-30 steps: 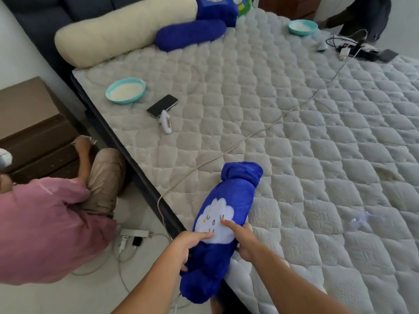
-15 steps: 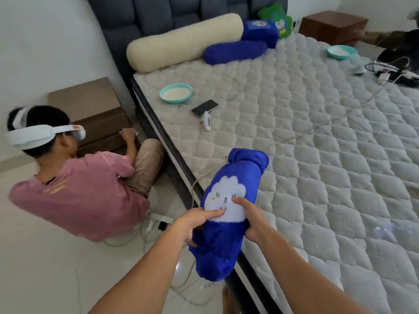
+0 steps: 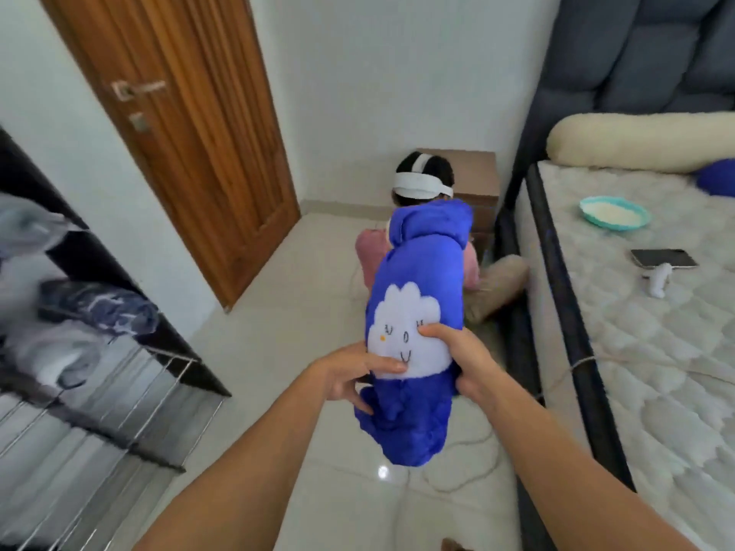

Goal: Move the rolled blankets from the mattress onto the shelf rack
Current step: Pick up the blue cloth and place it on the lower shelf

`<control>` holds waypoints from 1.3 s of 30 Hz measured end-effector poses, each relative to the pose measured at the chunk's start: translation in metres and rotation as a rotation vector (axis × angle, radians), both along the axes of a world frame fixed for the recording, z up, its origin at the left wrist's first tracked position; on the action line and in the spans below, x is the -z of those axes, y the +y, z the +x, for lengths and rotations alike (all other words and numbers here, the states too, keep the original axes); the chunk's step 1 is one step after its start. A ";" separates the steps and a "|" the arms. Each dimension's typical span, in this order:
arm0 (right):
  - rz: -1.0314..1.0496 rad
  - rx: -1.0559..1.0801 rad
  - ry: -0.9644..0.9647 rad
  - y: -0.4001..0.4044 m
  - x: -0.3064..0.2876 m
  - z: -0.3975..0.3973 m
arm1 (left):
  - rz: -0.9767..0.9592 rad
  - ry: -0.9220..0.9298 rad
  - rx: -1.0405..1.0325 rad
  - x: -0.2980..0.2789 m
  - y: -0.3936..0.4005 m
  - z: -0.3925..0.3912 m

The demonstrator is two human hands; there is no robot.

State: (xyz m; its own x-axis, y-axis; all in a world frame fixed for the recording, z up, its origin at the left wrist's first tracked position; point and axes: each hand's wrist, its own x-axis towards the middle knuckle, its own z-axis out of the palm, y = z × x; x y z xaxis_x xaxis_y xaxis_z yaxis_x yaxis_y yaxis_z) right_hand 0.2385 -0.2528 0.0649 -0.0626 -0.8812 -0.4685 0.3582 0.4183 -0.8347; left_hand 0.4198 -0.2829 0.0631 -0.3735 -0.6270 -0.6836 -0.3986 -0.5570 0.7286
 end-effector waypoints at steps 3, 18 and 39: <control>-0.027 -0.220 0.069 -0.022 -0.002 0.070 | 0.023 -0.016 -0.128 0.007 0.009 0.076; -0.058 -1.139 0.271 -0.111 0.051 0.420 | 0.250 0.031 -0.895 0.060 0.060 0.356; -0.215 -1.235 0.461 -0.146 0.097 0.758 | 0.065 0.171 -1.646 0.116 0.028 0.618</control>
State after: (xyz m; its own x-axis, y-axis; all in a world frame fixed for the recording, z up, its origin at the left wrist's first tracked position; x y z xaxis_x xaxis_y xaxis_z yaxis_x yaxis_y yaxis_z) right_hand 0.9967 -0.3987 -0.0318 0.7107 -0.5272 -0.4658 -0.4881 0.1072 -0.8662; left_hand 1.0375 -0.2552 -0.0529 0.5502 -0.3745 -0.7463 0.6884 -0.3025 0.6593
